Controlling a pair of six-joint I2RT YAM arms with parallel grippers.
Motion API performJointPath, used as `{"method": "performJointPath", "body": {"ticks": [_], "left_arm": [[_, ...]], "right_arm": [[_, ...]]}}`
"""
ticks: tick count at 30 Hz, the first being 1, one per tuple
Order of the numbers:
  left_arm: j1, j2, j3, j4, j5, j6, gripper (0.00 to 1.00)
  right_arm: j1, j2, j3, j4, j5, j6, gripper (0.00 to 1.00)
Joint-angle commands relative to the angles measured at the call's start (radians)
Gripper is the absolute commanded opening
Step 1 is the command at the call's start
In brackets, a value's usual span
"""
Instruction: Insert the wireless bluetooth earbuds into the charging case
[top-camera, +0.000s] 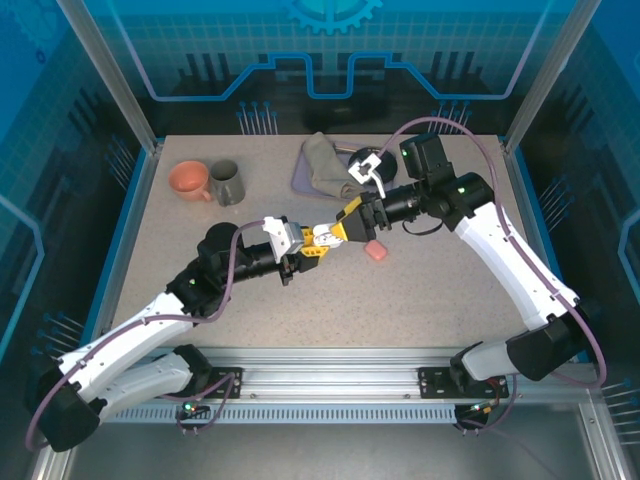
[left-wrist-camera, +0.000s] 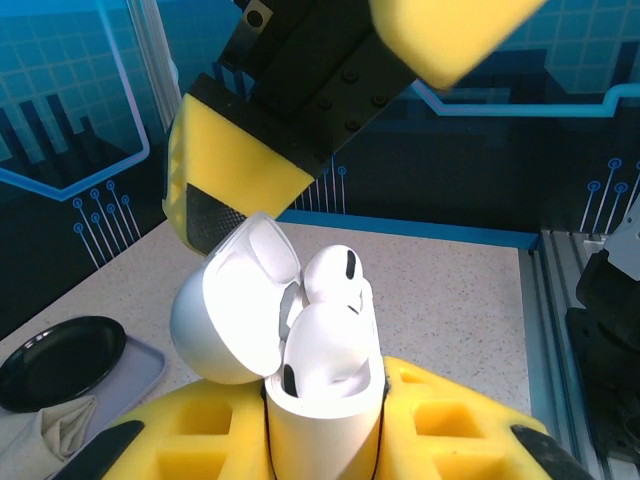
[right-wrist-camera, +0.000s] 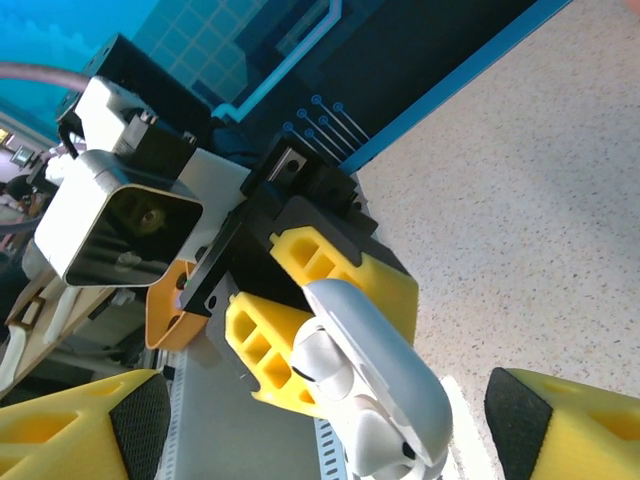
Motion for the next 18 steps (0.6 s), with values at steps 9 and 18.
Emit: {"method": "performJointPath", "body": {"ticks": [9, 18], "left_arm": [[-0.006, 0.006, 0.019, 0.034, 0.016, 0.005, 0.0], [-0.006, 0.019, 0.022, 0.026, 0.014, 0.003, 0.0]], "right_arm": [[0.03, -0.017, -0.009, -0.04, -0.066, -0.076, 0.81], [0.031, -0.055, -0.025, -0.02, -0.07, -0.094, 0.8]]}}
